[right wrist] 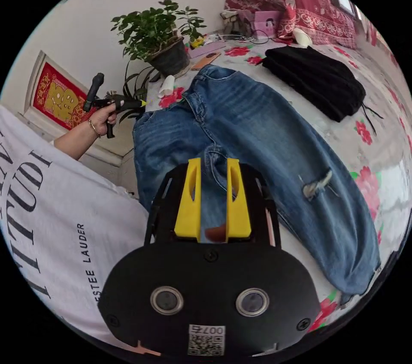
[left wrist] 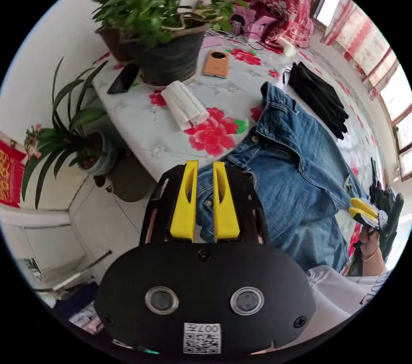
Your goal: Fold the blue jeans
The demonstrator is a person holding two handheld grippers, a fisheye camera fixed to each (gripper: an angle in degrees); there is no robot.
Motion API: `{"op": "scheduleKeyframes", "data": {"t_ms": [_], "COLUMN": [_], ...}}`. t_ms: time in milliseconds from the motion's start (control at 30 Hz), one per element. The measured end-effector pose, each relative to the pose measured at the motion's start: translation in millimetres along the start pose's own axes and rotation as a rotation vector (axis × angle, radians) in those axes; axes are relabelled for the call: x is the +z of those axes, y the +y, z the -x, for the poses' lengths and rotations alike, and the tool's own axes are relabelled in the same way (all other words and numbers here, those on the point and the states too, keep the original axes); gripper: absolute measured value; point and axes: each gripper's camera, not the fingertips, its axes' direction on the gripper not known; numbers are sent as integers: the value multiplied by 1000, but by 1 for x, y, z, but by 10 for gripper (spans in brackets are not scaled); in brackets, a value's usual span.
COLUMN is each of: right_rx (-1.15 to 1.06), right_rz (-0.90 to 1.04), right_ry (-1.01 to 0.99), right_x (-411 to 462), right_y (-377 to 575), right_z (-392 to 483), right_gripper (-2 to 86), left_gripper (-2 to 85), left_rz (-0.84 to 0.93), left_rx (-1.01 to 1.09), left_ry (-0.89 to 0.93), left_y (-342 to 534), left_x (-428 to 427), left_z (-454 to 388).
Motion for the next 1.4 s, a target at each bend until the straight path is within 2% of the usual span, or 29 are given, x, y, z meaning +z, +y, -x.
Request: {"op": "scheduleKeyframes", "data": {"t_ms": [100, 267, 400, 467, 533, 567, 600, 633, 733, 867, 1000, 1067, 1133, 1233, 1300, 1400], "right_rx": [-125, -221, -191, -164, -138, -120, -105, -98, -91, -86, -59, -63, -45, 37, 71, -9], "right_rz": [107, 356, 341, 344, 338, 335, 333, 333, 314, 318, 324, 312, 256, 58, -114, -113], "right_ry": [-56, -38, -46, -61, -66, -70, -75, -76, -45, -40, -66, -68, -63, -55, -160, -313], "right_x": [52, 130, 134, 137, 140, 143, 147, 150, 157, 161, 157, 150, 131, 75, 31, 22], "right_y": [-20, -13, -9, -8, -5, -2, 1, 3, 6, 4, -1, -4, -11, -36, -68, -128], "right_z": [39, 71, 73, 70, 68, 67, 67, 67, 71, 72, 71, 71, 66, 49, 39, 54], "right_gripper": [82, 88, 84, 83, 82, 81, 80, 79, 75, 75, 75, 74, 72, 68, 69, 71], "left_gripper": [93, 77, 43, 38, 35, 35, 34, 34, 35, 35, 33, 32, 33, 33, 34, 34], "left_rz": [67, 109, 106, 21, -179, -218, -267, -270, -144, -58, -132, -116, -72, -55, -58, -59], "left_rx": [-187, -281, -278, -214, 2, 90, 287, 484, 784, 820, 609, 580, 634, 719, 718, 706], "left_ry": [132, 293, 339, 390, 585, 628, 687, 737, 827, 795, 699, 707, 698, 648, 655, 682], "left_y": [36, 72, 77, 79, 88, 91, 102, 118, 162, 191, 194, 202, 217, 230, 231, 227], "left_x": [-6, -10, -21, -50, -122, -142, -179, -205, -221, -214, -238, -248, -256, -259, -257, -256], "left_z": [62, 85, 79, 69, 35, 20, -15, -53, -124, -144, -61, -33, -35, -67, -79, -85]}}
